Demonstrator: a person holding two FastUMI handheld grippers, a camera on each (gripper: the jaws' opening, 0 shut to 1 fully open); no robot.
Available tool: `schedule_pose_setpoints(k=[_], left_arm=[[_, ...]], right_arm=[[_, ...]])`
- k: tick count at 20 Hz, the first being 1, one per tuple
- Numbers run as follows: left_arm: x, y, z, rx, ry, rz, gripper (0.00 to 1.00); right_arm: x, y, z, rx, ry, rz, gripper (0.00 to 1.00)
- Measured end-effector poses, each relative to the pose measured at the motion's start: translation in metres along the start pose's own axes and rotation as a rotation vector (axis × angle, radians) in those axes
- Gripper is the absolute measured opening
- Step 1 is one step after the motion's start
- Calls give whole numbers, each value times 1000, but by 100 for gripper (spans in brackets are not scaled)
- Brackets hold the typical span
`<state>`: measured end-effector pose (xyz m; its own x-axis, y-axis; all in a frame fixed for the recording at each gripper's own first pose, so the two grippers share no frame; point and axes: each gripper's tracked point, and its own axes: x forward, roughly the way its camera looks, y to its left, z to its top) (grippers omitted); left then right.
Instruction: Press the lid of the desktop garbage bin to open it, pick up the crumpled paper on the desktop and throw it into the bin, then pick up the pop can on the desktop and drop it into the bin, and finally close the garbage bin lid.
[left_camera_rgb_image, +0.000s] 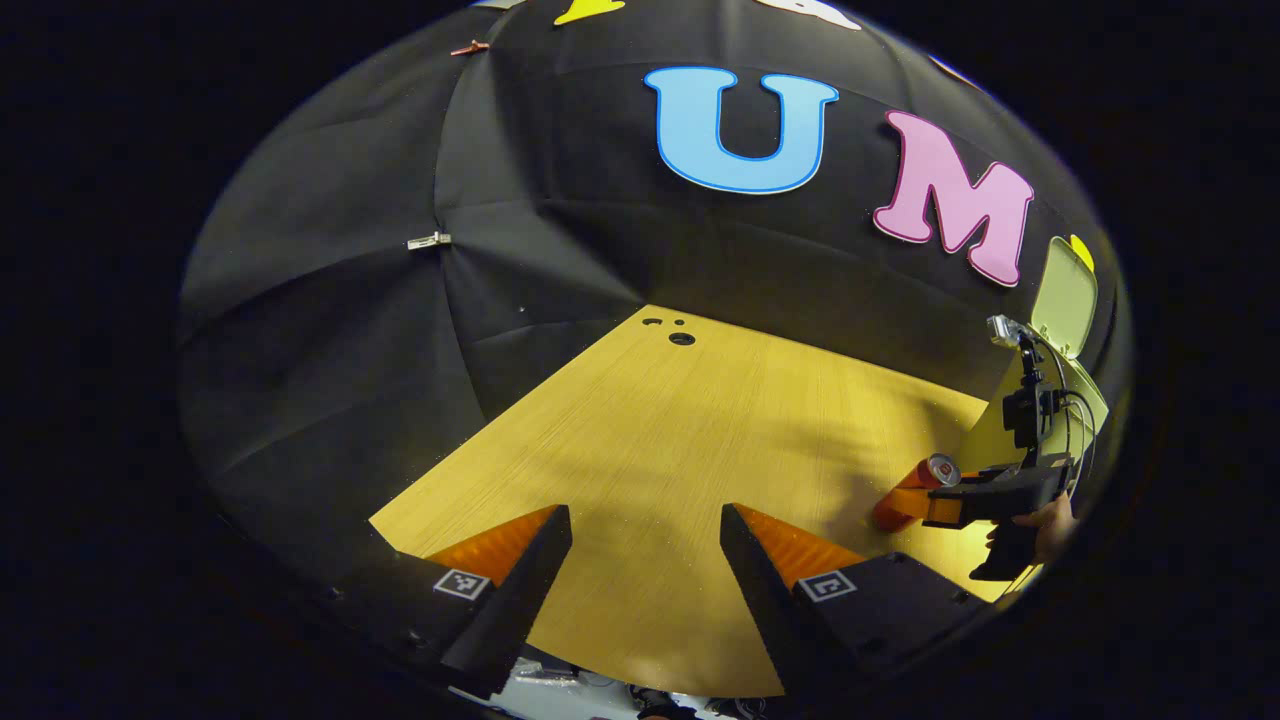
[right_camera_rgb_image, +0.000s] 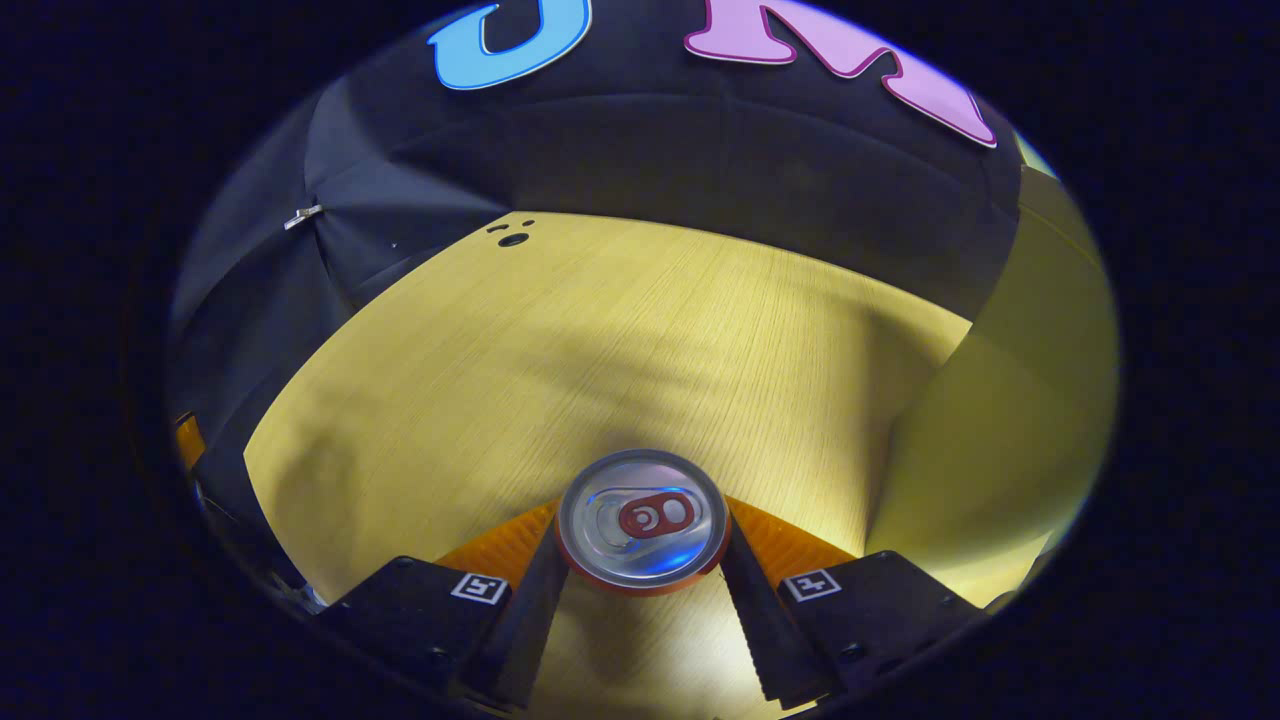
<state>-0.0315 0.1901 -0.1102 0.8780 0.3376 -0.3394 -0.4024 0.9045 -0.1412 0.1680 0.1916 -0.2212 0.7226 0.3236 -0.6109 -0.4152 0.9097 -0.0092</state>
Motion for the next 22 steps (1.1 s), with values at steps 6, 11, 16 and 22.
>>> schedule_pose_setpoints(k=[6, 11, 16, 22], left_arm=[[0, -21, -1, 16, -3, -51, 96], [3, -39, -2, 47, -9, -104, 96], [6, -50, -4, 54, -13, -159, 96], [14, -70, -1, 59, -10, -212, 96]], right_arm=[[-32, -5, 12, -9, -50, 1, 84], [-75, -11, 43, -11, -166, -14, 84], [-123, -15, 80, -22, -281, -21, 84], [-186, -32, 121, -1, -412, -56, 84]])
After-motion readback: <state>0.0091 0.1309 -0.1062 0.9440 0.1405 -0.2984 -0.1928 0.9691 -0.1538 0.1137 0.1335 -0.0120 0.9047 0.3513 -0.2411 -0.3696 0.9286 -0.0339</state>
